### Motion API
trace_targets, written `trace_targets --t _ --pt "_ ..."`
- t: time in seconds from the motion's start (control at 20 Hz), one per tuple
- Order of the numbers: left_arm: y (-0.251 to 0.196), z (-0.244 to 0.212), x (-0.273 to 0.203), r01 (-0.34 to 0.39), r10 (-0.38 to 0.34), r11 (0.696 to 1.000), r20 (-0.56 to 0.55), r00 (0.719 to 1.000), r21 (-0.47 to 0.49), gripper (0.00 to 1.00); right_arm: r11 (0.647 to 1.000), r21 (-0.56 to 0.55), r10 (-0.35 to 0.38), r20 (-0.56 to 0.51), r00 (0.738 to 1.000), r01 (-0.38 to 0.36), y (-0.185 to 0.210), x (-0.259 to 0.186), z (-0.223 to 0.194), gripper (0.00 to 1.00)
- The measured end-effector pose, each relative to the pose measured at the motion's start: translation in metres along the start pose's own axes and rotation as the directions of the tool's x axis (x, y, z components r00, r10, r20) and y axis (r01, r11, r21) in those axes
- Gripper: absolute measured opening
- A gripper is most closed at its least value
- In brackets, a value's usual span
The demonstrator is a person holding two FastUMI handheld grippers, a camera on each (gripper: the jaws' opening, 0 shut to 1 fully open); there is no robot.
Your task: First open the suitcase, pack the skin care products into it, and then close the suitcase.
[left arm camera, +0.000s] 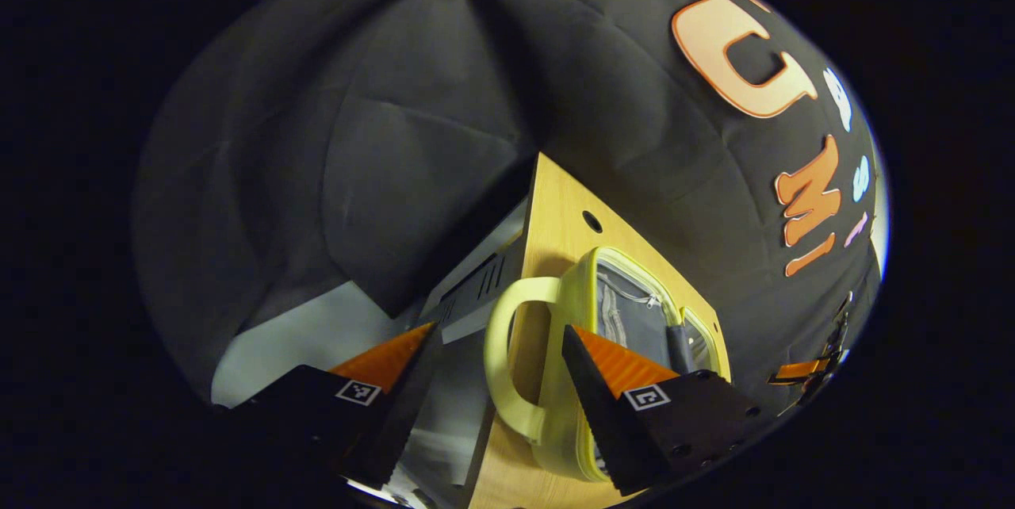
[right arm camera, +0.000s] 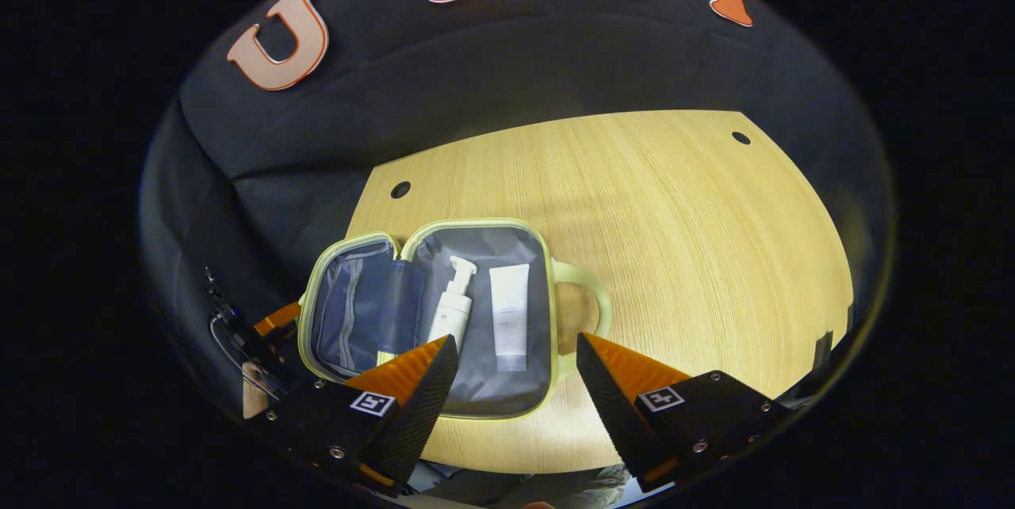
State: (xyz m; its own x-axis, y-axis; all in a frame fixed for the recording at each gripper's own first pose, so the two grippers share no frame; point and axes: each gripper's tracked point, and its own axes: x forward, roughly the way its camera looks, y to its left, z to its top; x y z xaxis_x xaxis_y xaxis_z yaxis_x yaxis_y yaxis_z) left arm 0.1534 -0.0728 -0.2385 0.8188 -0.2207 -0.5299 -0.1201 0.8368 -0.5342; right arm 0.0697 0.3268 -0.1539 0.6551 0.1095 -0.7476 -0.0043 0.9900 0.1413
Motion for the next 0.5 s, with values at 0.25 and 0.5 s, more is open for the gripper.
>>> trace_targets --t 0.25,0.5 --pt "0.005 -0.016 0.009 -0.009 0.006 0.991 -0.026 1.0 -0.136 0.42 0.999 0.049 0.003 -0.011 1.0 -0.002 -0.011 -0.001 -0.006 0.96" --pt "-0.023 -0.004 -0.005 -0.073 0.073 0.997 0.001 0.997 -0.024 0.06 0.998 0.062 0.025 0.022 0.999 -0.027 -0.013 -0.004 0.002 0.96"
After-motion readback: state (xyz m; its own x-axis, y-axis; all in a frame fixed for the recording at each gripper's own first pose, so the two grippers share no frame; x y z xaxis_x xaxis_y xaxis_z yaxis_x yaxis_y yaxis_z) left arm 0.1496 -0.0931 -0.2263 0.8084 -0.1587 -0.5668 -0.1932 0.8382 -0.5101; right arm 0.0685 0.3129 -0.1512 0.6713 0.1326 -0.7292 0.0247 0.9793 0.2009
